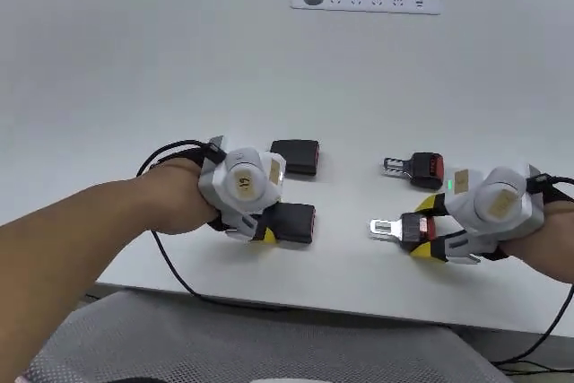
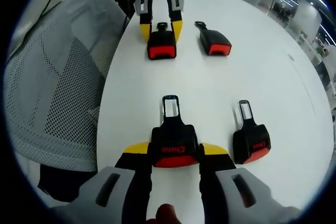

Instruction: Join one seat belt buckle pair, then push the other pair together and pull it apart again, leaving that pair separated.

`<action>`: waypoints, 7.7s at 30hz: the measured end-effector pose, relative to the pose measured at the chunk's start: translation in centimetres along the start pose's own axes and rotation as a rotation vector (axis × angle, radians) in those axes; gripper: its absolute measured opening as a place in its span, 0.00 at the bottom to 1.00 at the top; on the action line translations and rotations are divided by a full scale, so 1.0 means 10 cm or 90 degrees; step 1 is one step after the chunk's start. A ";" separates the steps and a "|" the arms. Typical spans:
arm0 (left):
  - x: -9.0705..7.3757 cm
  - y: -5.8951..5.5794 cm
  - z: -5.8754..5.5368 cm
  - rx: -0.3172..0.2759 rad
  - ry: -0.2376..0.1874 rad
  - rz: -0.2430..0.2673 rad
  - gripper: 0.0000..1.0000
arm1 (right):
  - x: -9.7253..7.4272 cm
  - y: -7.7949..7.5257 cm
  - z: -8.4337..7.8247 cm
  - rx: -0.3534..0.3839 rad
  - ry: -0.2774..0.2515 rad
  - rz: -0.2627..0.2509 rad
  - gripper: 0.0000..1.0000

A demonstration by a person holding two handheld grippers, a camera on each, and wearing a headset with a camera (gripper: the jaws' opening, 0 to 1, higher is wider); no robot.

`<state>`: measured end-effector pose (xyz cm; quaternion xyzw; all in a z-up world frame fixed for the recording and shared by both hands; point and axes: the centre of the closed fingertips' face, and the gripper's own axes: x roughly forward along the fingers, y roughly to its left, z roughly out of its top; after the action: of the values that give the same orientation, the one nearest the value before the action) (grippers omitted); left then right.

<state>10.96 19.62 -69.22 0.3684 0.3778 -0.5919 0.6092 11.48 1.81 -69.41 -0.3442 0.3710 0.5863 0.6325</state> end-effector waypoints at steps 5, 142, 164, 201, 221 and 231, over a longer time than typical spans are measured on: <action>-0.02 0.00 -0.02 -0.006 -0.006 0.002 0.32 | 0.01 0.00 0.04 0.004 -0.010 0.001 0.34; -0.32 0.31 0.29 -0.083 -0.071 0.054 0.42 | 0.11 -0.08 0.98 0.015 -0.086 -0.056 0.36; -0.23 1.06 0.23 -0.055 -0.037 0.076 0.44 | -0.40 -1.02 0.09 0.051 -0.017 -0.147 0.33; 0.07 1.04 0.14 0.011 0.036 0.006 0.32 | -0.16 -1.01 -0.16 0.018 0.049 -0.053 0.32; 0.07 1.01 0.14 0.009 0.037 0.008 0.32 | 0.24 -0.90 0.55 0.002 0.005 -0.051 0.32; 0.06 1.01 0.15 0.004 0.034 0.010 0.32 | 0.32 -0.87 0.69 -0.017 0.013 -0.050 0.32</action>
<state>21.07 18.29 -69.10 0.3888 0.3893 -0.5785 0.6022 20.72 8.76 -68.84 -0.3729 0.3557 0.5623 0.6467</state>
